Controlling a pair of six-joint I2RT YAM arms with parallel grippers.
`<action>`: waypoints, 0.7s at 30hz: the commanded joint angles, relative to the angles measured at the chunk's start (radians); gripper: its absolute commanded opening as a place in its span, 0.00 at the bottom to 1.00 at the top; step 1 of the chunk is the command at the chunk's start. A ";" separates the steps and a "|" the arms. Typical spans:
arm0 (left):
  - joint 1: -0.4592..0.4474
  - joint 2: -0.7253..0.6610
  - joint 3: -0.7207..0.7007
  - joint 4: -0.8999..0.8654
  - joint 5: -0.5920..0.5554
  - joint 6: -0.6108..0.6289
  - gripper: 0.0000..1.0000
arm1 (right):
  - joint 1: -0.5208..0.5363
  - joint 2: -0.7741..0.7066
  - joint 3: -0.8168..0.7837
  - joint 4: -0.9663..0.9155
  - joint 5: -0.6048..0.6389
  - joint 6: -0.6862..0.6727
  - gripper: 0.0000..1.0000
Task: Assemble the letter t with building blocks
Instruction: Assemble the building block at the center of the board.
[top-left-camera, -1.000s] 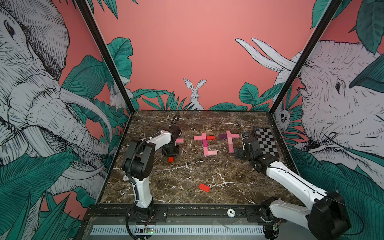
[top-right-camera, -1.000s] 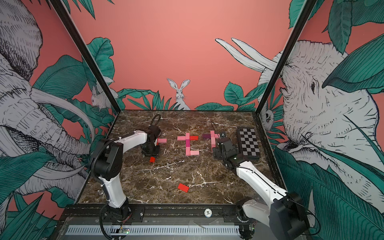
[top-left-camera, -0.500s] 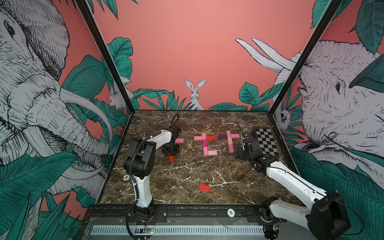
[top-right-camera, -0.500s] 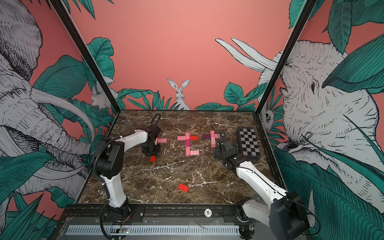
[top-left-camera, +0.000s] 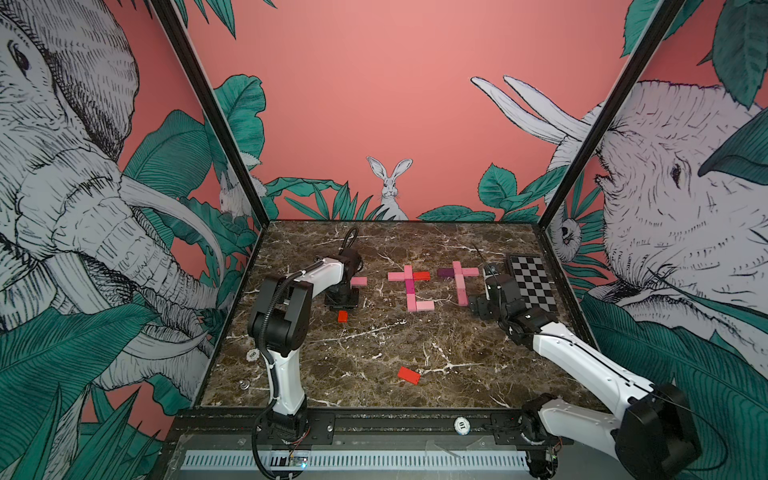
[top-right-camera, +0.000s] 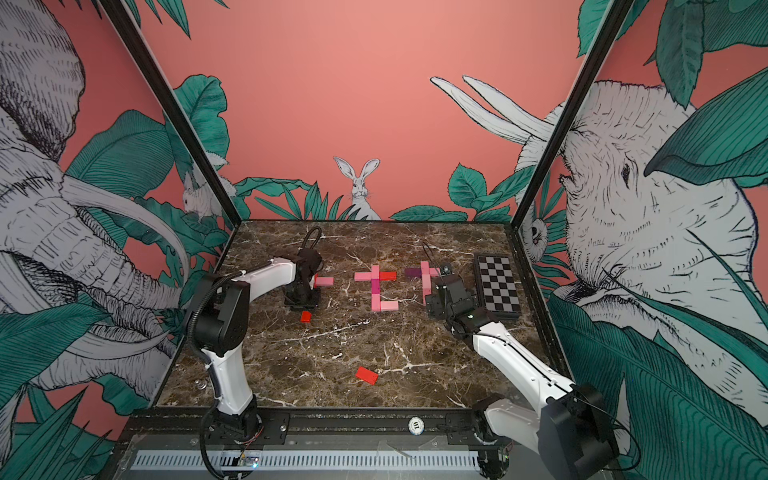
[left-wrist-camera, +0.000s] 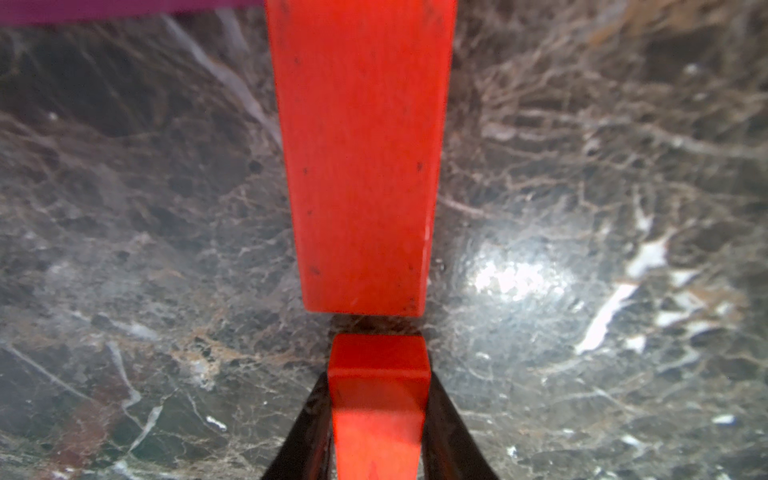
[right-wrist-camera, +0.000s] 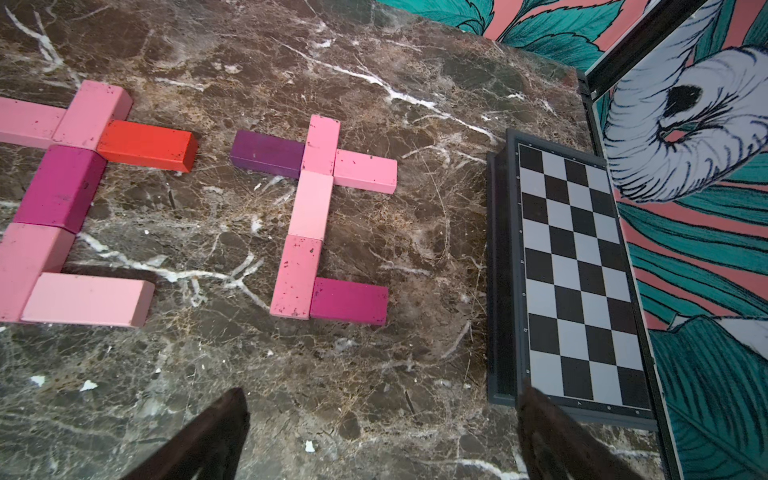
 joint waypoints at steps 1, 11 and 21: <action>0.015 0.063 -0.013 0.031 -0.018 -0.018 0.33 | -0.003 0.001 0.008 0.024 0.011 -0.007 0.98; 0.019 0.074 0.001 0.029 -0.020 -0.017 0.33 | -0.003 0.001 0.009 0.021 0.011 -0.012 0.98; 0.024 0.085 0.012 0.026 -0.024 -0.011 0.33 | -0.004 0.003 0.011 0.020 0.009 -0.014 0.98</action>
